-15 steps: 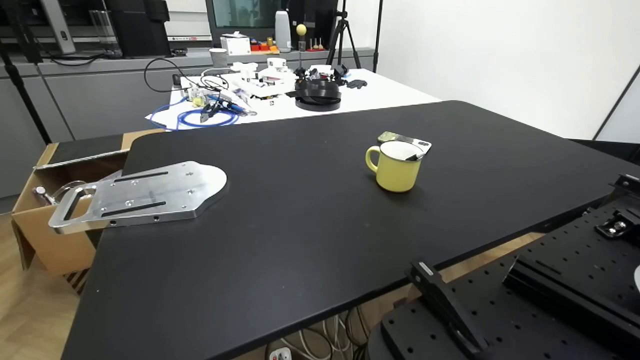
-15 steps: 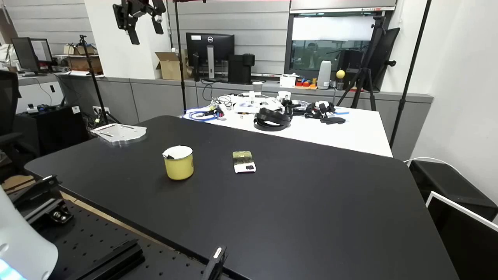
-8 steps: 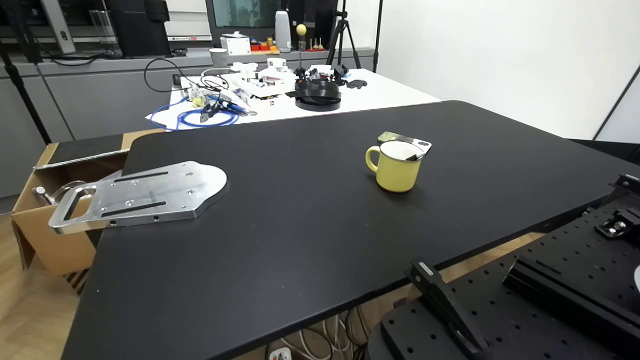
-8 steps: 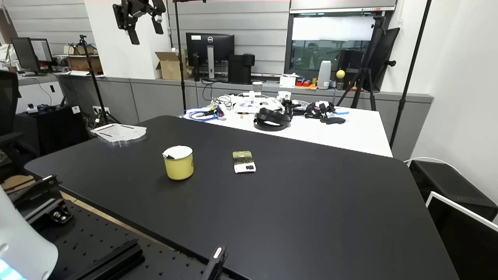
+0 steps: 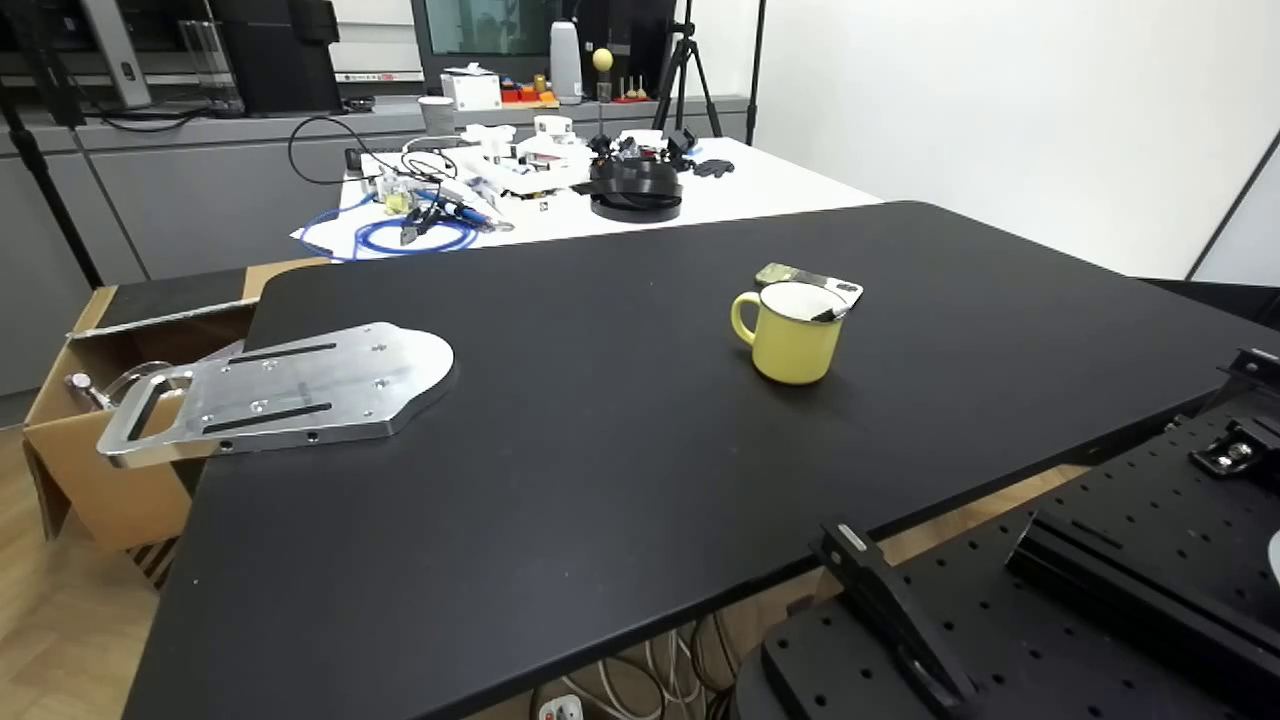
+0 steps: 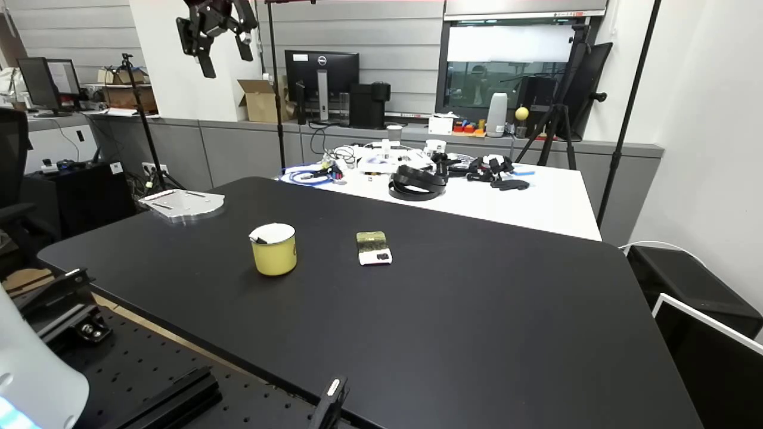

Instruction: Pick up the pen from the yellow cup and put it on the table.

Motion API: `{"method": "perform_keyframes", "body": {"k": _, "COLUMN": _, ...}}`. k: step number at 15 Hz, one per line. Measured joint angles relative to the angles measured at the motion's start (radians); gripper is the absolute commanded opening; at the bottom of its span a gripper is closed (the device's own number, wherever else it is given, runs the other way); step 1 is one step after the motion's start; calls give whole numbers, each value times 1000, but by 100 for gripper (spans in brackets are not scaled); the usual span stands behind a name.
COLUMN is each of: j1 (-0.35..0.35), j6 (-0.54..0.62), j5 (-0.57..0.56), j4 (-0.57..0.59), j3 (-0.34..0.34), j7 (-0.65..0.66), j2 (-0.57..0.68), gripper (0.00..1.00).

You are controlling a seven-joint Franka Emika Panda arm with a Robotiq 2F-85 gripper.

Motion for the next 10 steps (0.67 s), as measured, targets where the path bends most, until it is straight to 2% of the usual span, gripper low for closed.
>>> {"method": "perform_keyframes", "body": {"k": 10, "j1": 8, "j6": -44, "j5": -25, "j4": 88, "j3": -60, "j7": -2, "j2": 215, "gripper": 100}}
